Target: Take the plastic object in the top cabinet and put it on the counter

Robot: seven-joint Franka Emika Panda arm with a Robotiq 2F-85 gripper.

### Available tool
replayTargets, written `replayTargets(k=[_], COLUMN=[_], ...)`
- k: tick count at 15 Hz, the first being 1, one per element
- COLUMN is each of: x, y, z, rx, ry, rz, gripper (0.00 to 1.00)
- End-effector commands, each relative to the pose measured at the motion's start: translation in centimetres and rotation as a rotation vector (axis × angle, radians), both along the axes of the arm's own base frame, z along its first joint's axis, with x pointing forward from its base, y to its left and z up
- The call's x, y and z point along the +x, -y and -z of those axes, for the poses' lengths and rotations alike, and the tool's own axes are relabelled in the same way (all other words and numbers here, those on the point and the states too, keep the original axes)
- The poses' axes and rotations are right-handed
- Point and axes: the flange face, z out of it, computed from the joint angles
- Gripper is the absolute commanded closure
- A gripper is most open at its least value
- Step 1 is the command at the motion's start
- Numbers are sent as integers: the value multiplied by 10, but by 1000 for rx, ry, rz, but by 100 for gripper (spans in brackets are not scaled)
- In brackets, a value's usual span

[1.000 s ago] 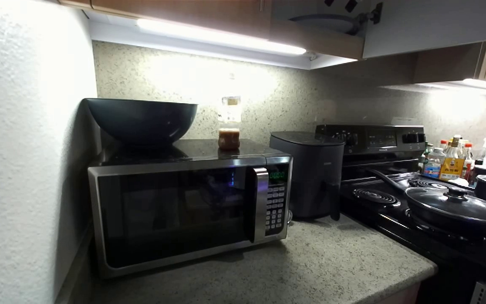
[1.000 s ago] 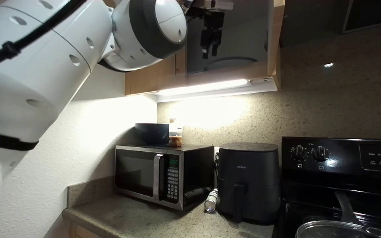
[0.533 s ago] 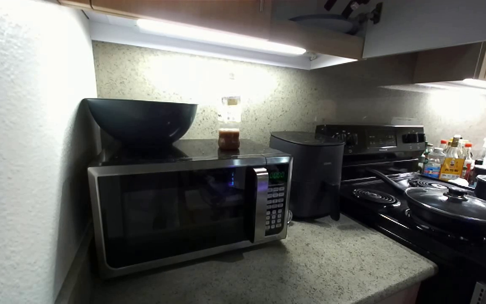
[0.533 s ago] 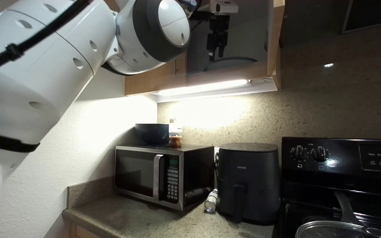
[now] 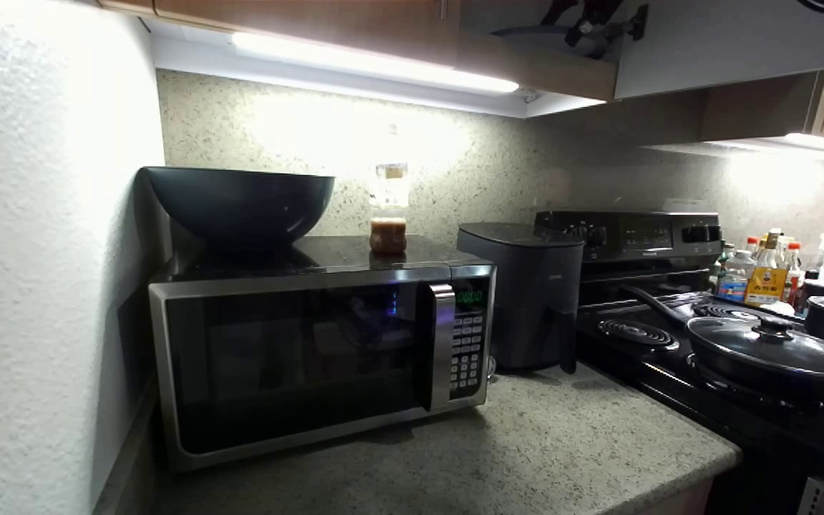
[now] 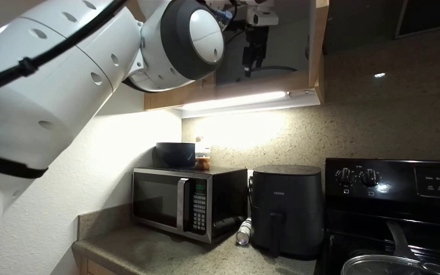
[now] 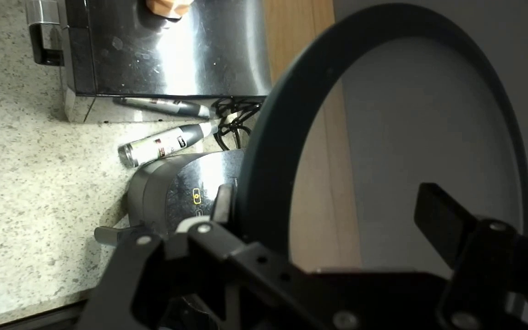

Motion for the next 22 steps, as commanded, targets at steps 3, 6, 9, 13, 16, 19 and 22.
replayTargets(k=[3,6,9,13,16,19,22], x=[7,8,6,-8,-18,-35,-64], y=[5,5,2,1,2,-6,-23], z=[1,-2,-8,-33,-52,-73,-102], rx=[42,50,43,-12,-36,-64,-134], ry=[34,60,89,174,249,306,365], rz=[-2,-12,-16,-8,-2,-59,-106], gripper=[41,59,77,92,92,97,95])
